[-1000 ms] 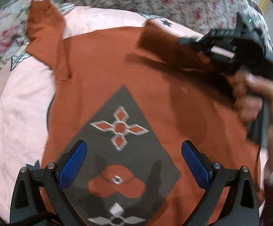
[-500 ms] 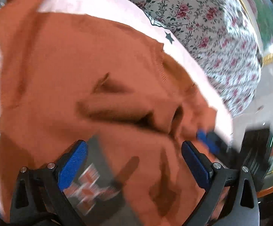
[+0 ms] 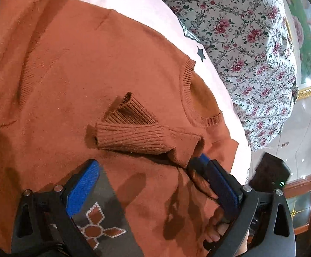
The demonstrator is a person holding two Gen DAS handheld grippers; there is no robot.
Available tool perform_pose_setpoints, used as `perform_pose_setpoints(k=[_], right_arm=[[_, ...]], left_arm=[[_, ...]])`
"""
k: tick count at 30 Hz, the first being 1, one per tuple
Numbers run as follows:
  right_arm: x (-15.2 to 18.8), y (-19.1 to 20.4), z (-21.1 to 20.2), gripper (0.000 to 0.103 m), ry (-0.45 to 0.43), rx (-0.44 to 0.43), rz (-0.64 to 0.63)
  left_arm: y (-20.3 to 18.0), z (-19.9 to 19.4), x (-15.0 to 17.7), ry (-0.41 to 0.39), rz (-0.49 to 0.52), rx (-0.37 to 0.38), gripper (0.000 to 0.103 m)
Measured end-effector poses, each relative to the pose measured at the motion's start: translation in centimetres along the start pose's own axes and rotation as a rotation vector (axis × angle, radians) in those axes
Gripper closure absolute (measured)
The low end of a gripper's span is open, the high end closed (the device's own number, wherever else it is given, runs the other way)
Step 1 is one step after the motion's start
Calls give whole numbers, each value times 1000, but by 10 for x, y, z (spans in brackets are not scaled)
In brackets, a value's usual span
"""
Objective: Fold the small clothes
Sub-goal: 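Carry the held sleeve across the chest toward the other sleeve with the right gripper, then open the right gripper to release the folded sleeve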
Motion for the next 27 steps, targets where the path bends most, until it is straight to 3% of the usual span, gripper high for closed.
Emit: perform_pose_setpoints(k=[2, 5, 7, 9, 11, 13, 15, 18, 21, 23, 25, 27], right_arm=[[4, 2, 11, 59, 108, -100, -24], [26, 5, -5, 58, 200, -258, -81], [42, 6, -20, 58, 219, -275, -107], [52, 0, -34, 58, 203, -251, -89], [58, -10, -48, 58, 165, -234, -31], [61, -20, -60, 58, 121, -205, 34], [65, -26, -75, 58, 65, -192, 88], [69, -25, -93, 58, 3, -191, 116], [72, -23, -107, 58, -41, -200, 127], [72, -15, -108, 58, -62, -218, 137], [71, -11, -107, 58, -67, -218, 135], [69, -9, -109, 58, -79, -191, 121]], left_arm=[[1, 2, -1, 6, -2, -4, 3], [-2, 9, -4, 5, 10, -29, 2], [-9, 15, -4, 2, 38, -64, 2], [-18, 23, -5, -16, 84, -106, 3], [-23, 27, -6, -43, 122, -136, 9], [-25, 29, -10, -54, 143, -158, 35], [-18, 27, -15, -50, 110, -120, 48], [-3, 19, -22, -26, 21, -26, 49], [9, 9, -25, -14, -64, 44, 42], [15, 10, -31, -20, -98, 47, 45], [12, 16, -36, -19, -72, 16, 79], [-3, 17, -38, -36, 8, -31, 95]])
Point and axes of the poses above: each gripper's, at about its wrist camera, not at the fingertips, and z roughly the way its jaws point, y to its left, x to its underside, the point moved 1 cm from there along z, roughly the way its jaws point
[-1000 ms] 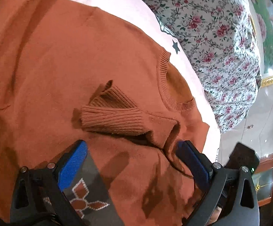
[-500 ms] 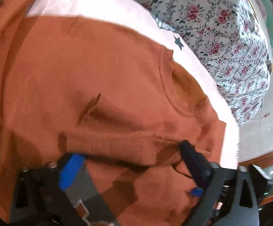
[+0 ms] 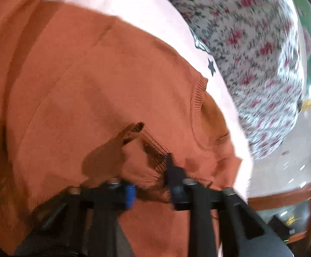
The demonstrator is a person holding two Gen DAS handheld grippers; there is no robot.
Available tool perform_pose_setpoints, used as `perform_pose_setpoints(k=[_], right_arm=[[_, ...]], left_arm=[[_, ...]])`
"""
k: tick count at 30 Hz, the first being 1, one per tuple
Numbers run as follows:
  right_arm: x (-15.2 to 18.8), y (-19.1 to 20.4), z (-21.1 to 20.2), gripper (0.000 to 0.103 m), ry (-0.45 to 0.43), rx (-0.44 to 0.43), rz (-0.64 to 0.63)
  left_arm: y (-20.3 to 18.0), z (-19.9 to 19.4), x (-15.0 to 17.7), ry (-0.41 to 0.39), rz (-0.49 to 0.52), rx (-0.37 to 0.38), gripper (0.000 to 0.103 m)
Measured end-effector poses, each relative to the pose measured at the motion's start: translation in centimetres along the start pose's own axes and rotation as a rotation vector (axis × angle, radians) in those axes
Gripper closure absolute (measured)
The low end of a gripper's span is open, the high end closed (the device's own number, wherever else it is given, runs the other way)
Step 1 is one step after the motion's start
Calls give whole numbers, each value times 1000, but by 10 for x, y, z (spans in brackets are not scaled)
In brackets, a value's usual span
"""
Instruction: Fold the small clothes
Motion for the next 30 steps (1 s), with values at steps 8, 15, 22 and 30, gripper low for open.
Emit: perform_pose_setpoints(k=[8, 15, 22, 30], right_arm=[[-1, -37, -22, 58, -49, 156, 81], [5, -66, -37, 58, -70, 254, 167], [-7, -55, -5, 58, 38, 239, 49], [2, -30, 62, 60, 216, 456, -261]], left_arm=[[-24, -34, 15, -158, 366, -61, 87], [4, -23, 27, -30, 318, -70, 37], [21, -25, 10, -24, 156, 19, 37], [10, -13, 10, -5, 213, -68, 52]])
Point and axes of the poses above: each gripper's, at about its wrist camera, not at the fingertips, and z roughly the way its jaws point, y to its left, x to its underside, the point moved 1 cm from there along z, roughly the way its jaws point
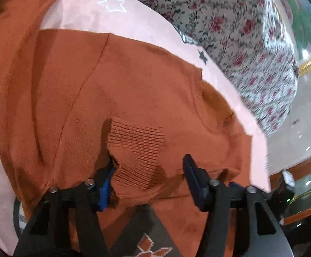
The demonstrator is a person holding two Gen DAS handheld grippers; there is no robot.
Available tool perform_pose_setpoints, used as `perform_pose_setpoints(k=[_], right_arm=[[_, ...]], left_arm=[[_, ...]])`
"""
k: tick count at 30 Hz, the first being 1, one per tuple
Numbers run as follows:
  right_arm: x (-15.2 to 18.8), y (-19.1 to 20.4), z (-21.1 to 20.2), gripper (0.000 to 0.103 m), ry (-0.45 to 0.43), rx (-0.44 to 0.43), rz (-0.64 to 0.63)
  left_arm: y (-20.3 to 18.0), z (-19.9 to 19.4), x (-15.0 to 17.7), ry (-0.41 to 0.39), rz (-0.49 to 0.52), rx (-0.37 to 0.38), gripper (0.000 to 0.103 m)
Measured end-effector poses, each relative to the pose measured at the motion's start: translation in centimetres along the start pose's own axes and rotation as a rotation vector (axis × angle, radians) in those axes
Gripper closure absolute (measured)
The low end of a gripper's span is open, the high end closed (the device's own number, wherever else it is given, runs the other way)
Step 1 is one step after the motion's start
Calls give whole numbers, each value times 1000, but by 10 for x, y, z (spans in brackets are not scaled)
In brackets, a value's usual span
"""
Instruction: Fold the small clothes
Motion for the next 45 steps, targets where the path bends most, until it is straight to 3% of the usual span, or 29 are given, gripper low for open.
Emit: perform_pose_setpoints(k=[1, 2, 3, 6, 8, 11, 13, 14, 15, 16, 17, 21, 24, 25, 26, 27, 30, 34, 38, 42, 44, 45], right_arm=[[1, -2, -1, 83, -4, 18, 1], [3, -8, -6, 98, -5, 5, 28], [5, -13, -14, 98, -16, -11, 50], [21, -18, -37, 98, -12, -37, 38], [35, -22, -36, 97, 48, -79, 42], [42, -45, -53, 87, -5, -168, 190], [44, -64, -70, 50, -89, -193, 289], [45, -80, -80, 43, -155, -177, 357], [43, -94, -83, 39, -189, -143, 413], [43, -111, -84, 39, -200, -85, 478], [41, -123, -82, 39, -203, -53, 517], [27, -154, -60, 39, -197, -17, 594], [14, -151, -28, 40, -117, 22, 549], [14, -152, -21, 54, -102, 29, 541], [11, -149, -21, 89, -98, 52, 526], [10, -150, -28, 90, -109, 42, 532], [14, -157, -56, 90, -198, 63, 569], [30, -166, -31, 88, -114, 41, 618], [37, -156, -61, 77, -187, 84, 639], [37, -118, -78, 57, -254, -46, 554], [42, -104, -63, 51, -200, -104, 543], [46, -102, -53, 51, -159, -92, 554]], left_arm=[[-1, 1, 0, 0, 15, -20, 65], [-2, 1, 1, -1, 31, -42, 72], [-2, 0, 0, -2, 44, -58, 81], [5, -2, 2, -13, 34, -53, 84], [7, -3, 4, -9, 20, -40, 85], [3, -5, 7, 9, 34, -13, 68], [-2, -4, 9, 19, 66, -17, 66], [-6, -2, 9, 24, 90, -28, 66], [-11, 0, 10, 27, 119, -37, 74], [-15, 2, 11, 29, 144, -40, 91], [-18, 3, 12, 28, 161, -44, 98], [-18, -15, 15, -94, 174, -124, 98], [-4, -12, 12, -82, 148, -160, 98], [-2, -10, 12, -74, 146, -159, 98], [-4, -11, 13, -77, 157, -159, 98], [-7, -14, 13, -85, 174, -157, 98], [-19, -14, 11, -98, 210, -146, 98], [-18, -4, 6, -86, 194, -190, 98], [-11, -13, 10, -94, 184, -196, 96], [-11, -15, 18, -50, 174, -135, 70], [-17, -8, 22, -42, 215, -187, 74], [-18, -6, 23, -41, 235, -230, 82]])
Point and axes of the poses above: each gripper's, at about its wrist camera, not at the fingertips, and z roughly the way its jaws point, y to its left, x to its underside, the point moved 1 cm from there along z, roughly the way its jaws point
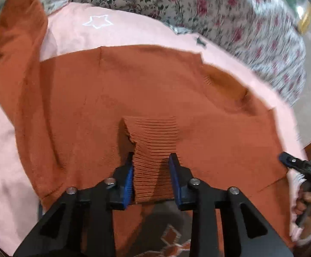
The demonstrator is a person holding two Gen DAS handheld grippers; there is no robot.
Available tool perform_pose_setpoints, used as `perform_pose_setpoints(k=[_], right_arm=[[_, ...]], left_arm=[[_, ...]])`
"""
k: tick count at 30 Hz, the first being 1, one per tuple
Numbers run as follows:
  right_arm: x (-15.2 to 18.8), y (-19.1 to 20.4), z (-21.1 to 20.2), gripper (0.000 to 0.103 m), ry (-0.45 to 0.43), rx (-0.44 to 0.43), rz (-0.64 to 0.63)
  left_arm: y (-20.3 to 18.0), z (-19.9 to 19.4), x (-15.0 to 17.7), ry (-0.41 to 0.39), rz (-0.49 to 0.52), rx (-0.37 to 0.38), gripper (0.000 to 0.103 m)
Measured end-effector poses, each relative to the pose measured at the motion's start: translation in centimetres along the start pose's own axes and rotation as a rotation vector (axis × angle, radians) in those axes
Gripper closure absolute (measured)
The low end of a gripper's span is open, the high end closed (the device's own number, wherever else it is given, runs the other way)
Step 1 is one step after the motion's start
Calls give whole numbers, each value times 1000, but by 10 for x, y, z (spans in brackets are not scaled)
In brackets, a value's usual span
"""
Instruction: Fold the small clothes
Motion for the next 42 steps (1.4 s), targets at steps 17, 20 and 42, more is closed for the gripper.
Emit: perform_pose_setpoints(k=[17, 20, 42], right_arm=[[24, 63, -20, 50, 16, -171, -22], [26, 75, -16, 50, 37, -186, -42], [36, 82, -37, 50, 3, -199, -44]], left_arm=[[107, -43, -132, -162, -141, -357, 16], [138, -24, -176, -133, -174, -440, 15], [44, -64, -125, -313, 11, -192, 100]])
Point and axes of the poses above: each gripper's, at about its wrist camera, not at the fingertips, and z roughly the way its jaws point, y to its left, x to its underside, the point moved 1 cm from there along z, roughly the way its jaws point
